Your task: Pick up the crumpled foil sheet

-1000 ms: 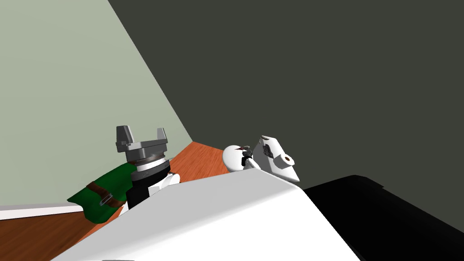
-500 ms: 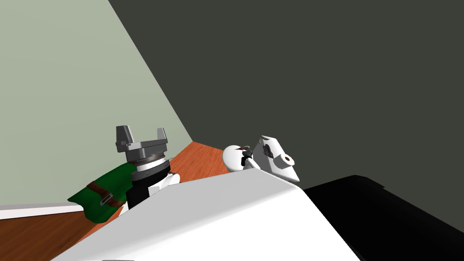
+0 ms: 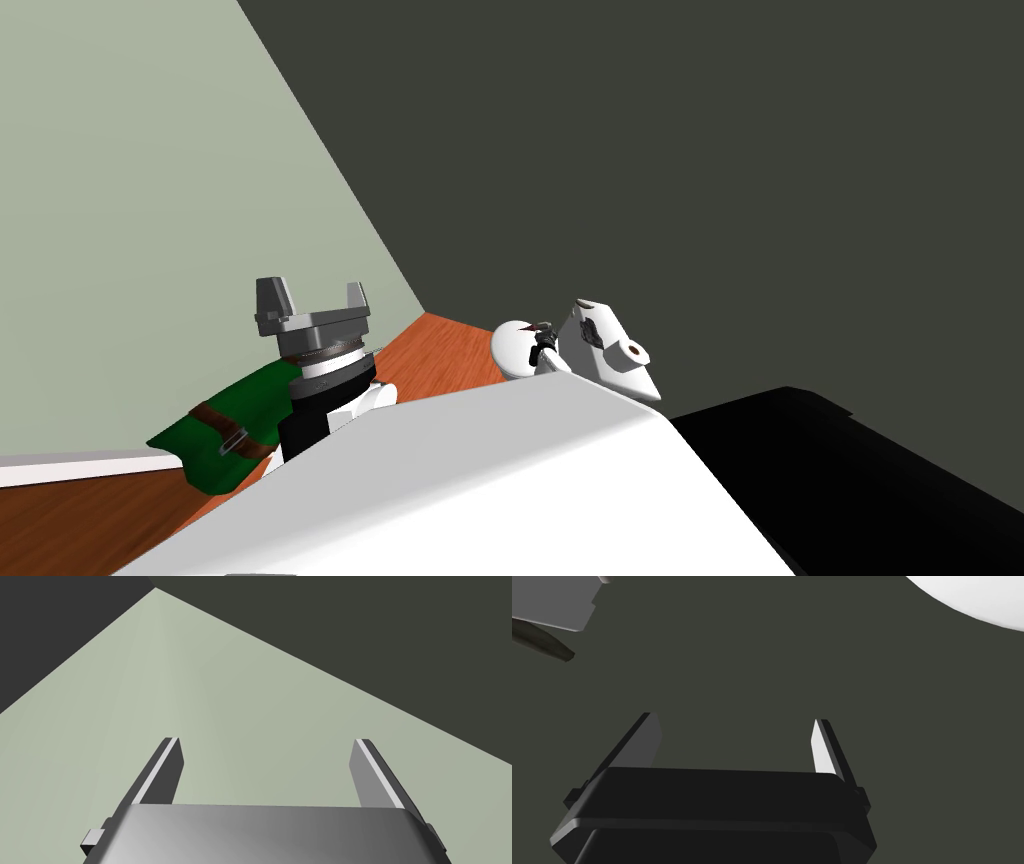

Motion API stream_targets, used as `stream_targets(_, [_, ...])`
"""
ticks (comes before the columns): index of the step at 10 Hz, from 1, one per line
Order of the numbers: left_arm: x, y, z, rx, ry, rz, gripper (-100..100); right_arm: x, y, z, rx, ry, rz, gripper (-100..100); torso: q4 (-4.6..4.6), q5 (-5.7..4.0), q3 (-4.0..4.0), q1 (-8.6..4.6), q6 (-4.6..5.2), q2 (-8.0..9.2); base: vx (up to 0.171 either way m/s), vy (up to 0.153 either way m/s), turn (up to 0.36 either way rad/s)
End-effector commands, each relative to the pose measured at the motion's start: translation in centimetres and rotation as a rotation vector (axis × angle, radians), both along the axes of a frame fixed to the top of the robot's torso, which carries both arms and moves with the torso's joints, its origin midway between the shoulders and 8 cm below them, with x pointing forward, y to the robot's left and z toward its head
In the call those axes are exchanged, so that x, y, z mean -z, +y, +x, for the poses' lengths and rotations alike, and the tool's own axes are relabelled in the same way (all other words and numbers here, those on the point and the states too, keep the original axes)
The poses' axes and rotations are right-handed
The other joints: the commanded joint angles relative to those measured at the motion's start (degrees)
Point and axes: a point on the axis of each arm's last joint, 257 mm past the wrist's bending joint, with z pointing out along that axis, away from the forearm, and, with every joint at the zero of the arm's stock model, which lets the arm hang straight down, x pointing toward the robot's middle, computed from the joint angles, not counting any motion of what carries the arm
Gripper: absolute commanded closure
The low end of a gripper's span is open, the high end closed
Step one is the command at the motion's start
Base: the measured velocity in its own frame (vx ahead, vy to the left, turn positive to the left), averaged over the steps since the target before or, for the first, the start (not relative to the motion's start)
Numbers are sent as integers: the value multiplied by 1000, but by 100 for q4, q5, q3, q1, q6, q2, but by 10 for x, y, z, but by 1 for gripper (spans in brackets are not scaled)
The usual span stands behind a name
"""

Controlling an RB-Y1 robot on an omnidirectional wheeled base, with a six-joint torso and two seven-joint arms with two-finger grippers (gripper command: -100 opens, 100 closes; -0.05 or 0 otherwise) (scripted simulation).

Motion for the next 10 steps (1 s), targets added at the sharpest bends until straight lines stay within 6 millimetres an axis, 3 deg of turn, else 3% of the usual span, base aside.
stream_targets(1, [0,0,0,0,0,0,0,-5,-3,0,-7,11,-55,-100,0,0,0,0,0,0,4,6,-17])
stream_targets(5, [0,0,0,0,0,0,0,-15,-21,-6,-16,53,-239,-100,0,1,-1,6,0,-1,5,19,-18])
stream_targets(10, [0,0,0,0,0,0,0,-24,-59,-26,2,115,-463,-100,-1,2,-1,8,2,-2,10,32,-26])
